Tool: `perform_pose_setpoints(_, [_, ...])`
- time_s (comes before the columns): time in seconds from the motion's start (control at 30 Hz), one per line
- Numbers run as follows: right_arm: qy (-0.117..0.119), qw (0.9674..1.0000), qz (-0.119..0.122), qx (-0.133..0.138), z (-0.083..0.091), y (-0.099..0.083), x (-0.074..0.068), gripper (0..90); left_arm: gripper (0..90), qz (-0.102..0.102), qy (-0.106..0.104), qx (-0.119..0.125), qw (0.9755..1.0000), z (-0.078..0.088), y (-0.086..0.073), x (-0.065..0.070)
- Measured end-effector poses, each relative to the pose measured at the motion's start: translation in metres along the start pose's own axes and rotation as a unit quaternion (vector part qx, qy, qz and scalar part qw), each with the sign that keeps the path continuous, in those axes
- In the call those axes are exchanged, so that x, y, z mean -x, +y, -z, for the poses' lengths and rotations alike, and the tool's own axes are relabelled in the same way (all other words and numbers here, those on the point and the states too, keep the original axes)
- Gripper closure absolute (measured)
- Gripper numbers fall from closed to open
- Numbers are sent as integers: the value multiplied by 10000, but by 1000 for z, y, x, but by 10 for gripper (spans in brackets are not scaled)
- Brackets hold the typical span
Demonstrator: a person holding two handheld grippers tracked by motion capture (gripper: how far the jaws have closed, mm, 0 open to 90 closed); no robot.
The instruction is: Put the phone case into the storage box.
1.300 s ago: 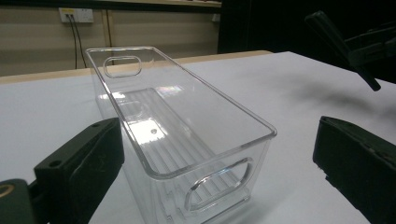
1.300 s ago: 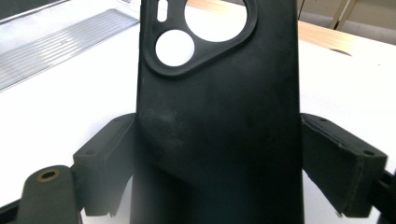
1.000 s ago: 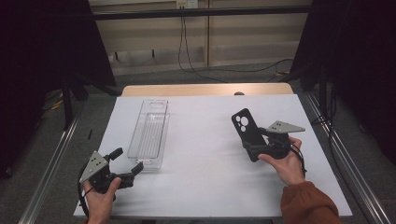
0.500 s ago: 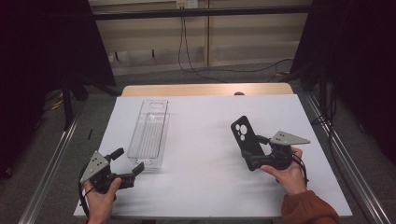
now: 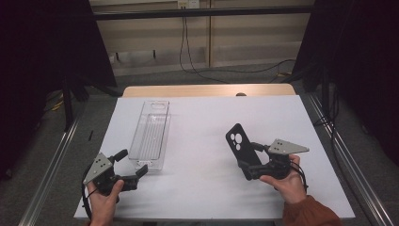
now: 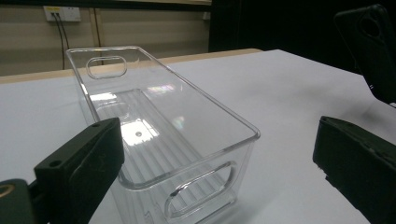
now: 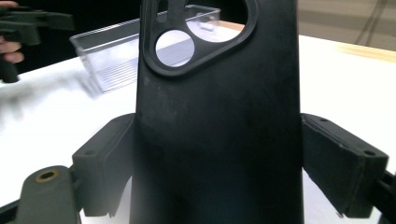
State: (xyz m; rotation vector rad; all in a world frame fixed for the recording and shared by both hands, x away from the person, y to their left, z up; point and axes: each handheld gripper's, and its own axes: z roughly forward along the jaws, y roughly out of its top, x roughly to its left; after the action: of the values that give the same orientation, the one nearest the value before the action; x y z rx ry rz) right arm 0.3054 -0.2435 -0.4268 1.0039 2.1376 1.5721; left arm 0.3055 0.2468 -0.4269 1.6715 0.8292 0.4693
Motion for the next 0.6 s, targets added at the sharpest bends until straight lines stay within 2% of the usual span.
perform_pose_setpoints(0.23, [273,9996,64,-29,-6,1,-10,147,21,-29,-111,-57,9999,-4,1,4])
perform_pose_setpoints(0.33, [381,9992,95,-60,-10,1,-14,147,21,-13,-233,-79,9997,-6,1,6])
perform_pose_setpoints(0.5, [522,9985,131,-109,-15,1,-21,147,32,-112,-457,-166,9988,-9,3,9])
perform_pose_setpoints(0.6, [588,9981,125,-116,-18,1,-24,146,48,-50,-547,-206,9983,-13,3,12])
